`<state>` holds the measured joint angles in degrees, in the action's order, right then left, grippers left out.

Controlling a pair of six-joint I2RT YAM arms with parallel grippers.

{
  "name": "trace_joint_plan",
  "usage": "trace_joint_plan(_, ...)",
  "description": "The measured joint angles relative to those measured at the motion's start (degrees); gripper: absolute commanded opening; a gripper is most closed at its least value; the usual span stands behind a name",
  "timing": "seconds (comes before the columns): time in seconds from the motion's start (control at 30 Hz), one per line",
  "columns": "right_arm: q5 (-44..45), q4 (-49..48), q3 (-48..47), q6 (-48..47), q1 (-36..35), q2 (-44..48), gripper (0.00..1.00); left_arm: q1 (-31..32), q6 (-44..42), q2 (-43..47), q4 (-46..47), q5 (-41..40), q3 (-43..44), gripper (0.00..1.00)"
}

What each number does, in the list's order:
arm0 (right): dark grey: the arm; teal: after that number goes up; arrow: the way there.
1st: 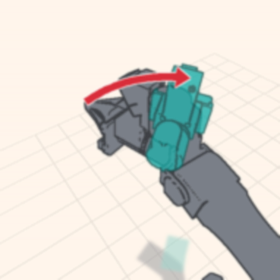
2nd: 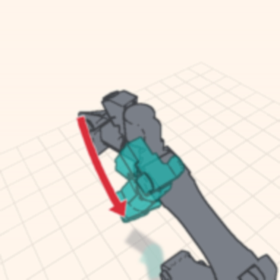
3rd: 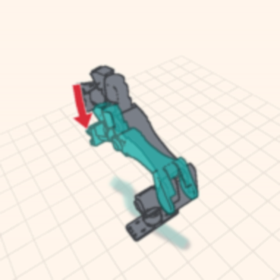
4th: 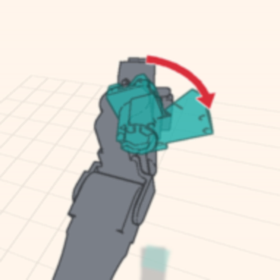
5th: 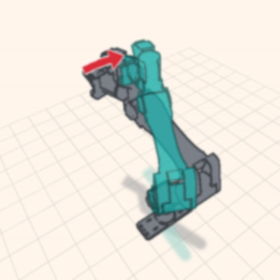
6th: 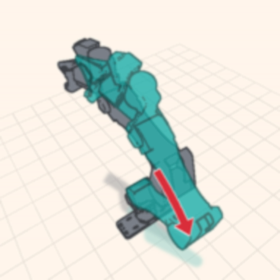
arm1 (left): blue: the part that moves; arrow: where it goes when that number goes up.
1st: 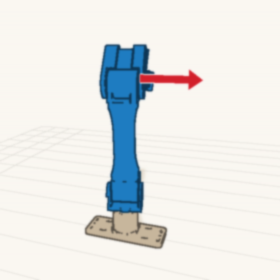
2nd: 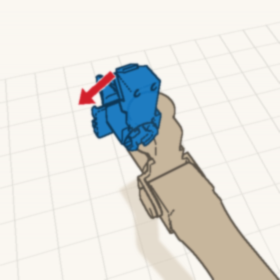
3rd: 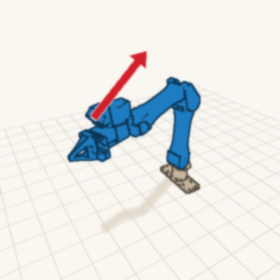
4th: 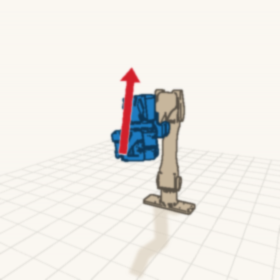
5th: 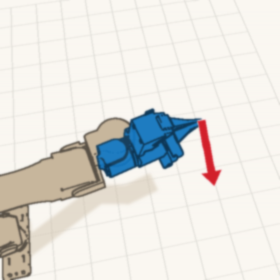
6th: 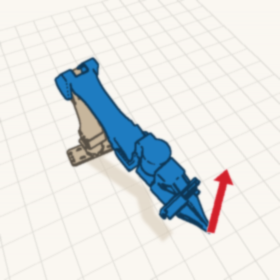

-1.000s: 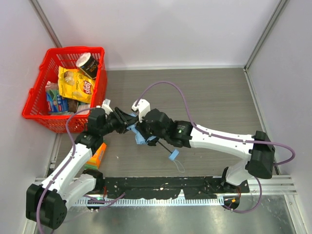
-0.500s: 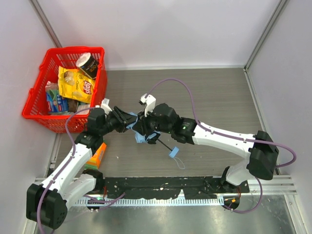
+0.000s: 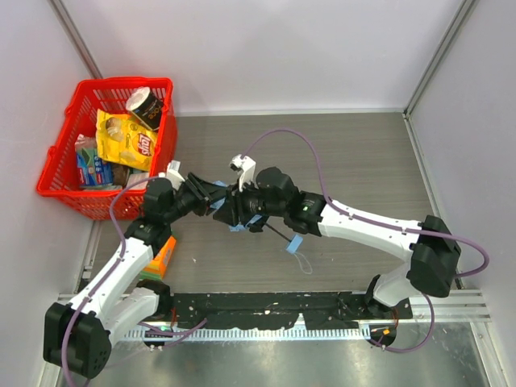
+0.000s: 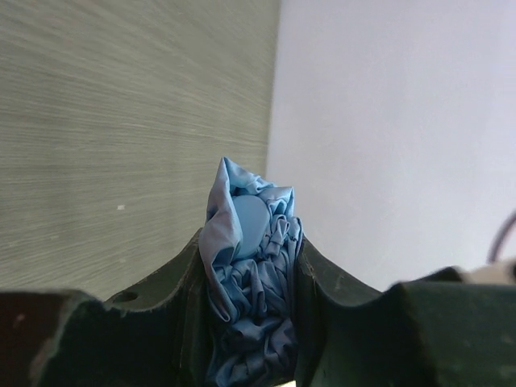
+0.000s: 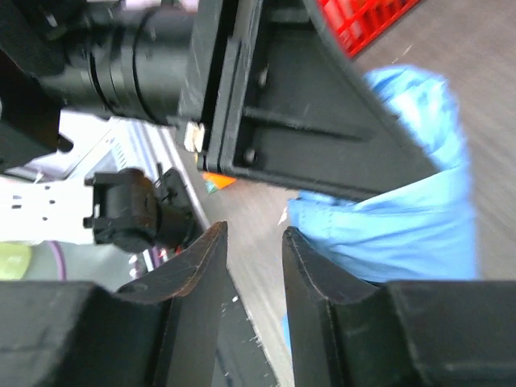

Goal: Put away the umbrella

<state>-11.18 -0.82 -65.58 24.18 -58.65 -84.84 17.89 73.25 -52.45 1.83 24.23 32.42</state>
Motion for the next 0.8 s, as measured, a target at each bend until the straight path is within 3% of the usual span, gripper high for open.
trace_joint_plan(0.17,-5.46,-0.04,0.46,3.63,-0.39,-2.99,0.36,0.39,3.08,-0.22,5.46,1.90,0.00,0.00)
trace_joint_plan(0.5,-11.34,2.12,2.97,3.89,1.92,-1.79,0.40,0.39,-0.52,-0.94,4.61,-0.26,0.07,0.00)
trace_joint_plan(0.67,-13.92,10.14,6.23,-0.04,2.34,8.83,0.54,0.44,-7.72,-2.29,4.83,-0.57,1.20,0.00)
trace_joint_plan(0.8,-7.61,16.59,6.25,-2.29,2.51,19.78,0.60,0.44,-13.70,-2.49,7.87,-0.72,1.20,0.00)
